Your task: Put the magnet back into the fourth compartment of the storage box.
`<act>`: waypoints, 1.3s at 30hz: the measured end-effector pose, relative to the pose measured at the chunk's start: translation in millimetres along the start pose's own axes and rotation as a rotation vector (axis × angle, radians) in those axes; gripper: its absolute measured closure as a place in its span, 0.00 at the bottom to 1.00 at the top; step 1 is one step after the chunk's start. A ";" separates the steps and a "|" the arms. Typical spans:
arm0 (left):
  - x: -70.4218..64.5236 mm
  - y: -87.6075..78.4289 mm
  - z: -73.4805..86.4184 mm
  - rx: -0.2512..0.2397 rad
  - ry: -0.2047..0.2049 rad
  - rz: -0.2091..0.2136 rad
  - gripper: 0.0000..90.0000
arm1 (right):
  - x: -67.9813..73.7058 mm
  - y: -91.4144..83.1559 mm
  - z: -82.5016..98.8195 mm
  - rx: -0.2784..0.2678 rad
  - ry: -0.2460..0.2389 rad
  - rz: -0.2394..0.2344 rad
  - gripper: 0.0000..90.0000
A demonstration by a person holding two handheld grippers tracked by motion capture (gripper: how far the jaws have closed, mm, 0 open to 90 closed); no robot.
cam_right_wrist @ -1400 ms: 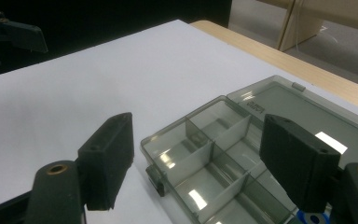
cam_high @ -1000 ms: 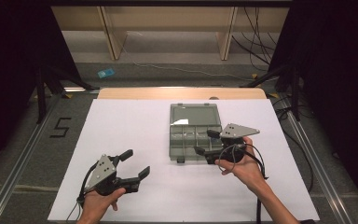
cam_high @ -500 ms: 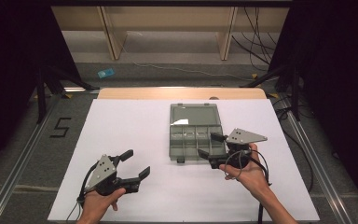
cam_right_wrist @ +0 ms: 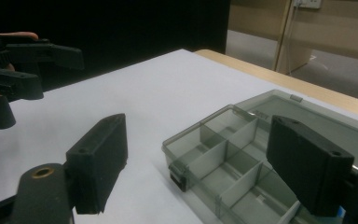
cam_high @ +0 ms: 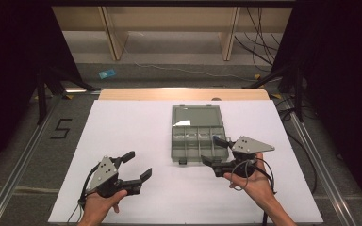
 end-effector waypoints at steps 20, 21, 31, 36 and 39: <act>-2.8 0.0 -0.2 0.003 0.001 0.005 0.18 | 0.0 -8.7 16.1 -0.016 0.033 0.005 0.23; -3.4 0.0 -0.2 0.002 0.000 0.007 0.18 | -0.6 -8.9 16.5 -0.024 0.023 0.011 0.23; -5.1 0.7 0.2 0.007 0.010 0.010 0.18 | 2.7 -11.1 23.6 -0.018 0.021 0.020 0.20; -5.5 0.8 0.3 0.008 0.007 0.011 0.18 | 4.5 -13.6 26.1 -0.004 0.029 0.021 0.20; -5.8 1.0 0.5 0.009 0.006 0.012 0.18 | 5.4 -15.2 28.3 -0.007 0.021 0.019 0.19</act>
Point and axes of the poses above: each handheld gripper's, and its own axes: y roughly forward along the jaws, z roughly out of its underside, x roughly to its left, the point moved 3 cm from there along y, roughly forward along the jaws, and after that the axes turned 11 degrees about x, right-handed, at the moved point
